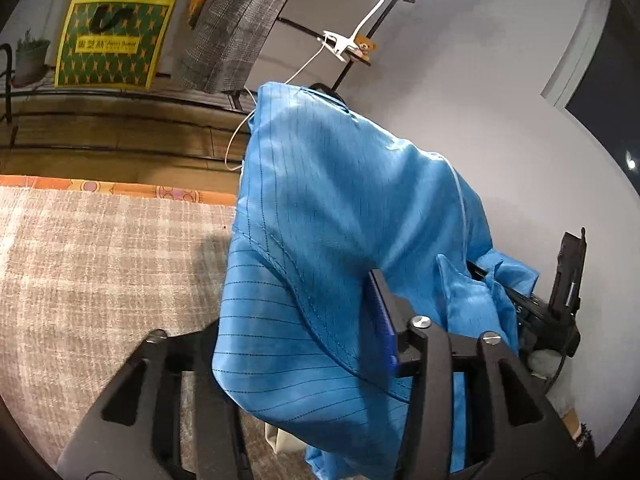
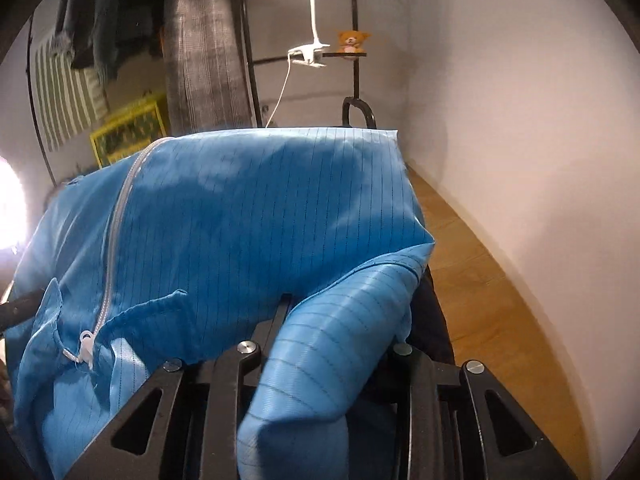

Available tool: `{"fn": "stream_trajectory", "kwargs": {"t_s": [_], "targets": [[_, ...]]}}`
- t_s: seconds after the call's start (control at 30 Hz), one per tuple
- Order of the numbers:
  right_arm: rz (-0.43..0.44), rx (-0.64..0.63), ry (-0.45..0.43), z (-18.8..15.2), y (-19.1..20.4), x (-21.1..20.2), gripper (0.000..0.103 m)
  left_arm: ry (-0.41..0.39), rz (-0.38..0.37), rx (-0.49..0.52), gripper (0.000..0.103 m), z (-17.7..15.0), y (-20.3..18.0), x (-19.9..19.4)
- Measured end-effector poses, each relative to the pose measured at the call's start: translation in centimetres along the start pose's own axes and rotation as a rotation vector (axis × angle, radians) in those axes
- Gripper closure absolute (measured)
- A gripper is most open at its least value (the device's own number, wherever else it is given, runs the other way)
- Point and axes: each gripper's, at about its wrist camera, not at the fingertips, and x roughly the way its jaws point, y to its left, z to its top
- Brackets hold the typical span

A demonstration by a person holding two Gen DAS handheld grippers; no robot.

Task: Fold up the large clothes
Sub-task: 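Lay the coat on the pile and open both tools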

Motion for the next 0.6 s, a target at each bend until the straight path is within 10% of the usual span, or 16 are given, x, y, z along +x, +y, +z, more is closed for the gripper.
{"fn": "stream_trajectory", "kwargs": {"t_s": [0.1,0.23,0.6], "targets": [[0.002,0.004,-0.017,-0.3,-0.6,-0.4,0.069,0.0,-0.004,0.001,0.053,-0.3,0.0,0.0],[-0.151,0.005,-0.06,-0.7,-2.5,-3.3,0.026,-0.03,0.054,0.024,0.053,-0.2,-0.2,-2.1],[-0.163,0.074,-0.159,-1.4,-4.8,-14.8,0.027,-0.139,0.189,0.146,0.053,-1.9,-2.5,-14.2]]}}
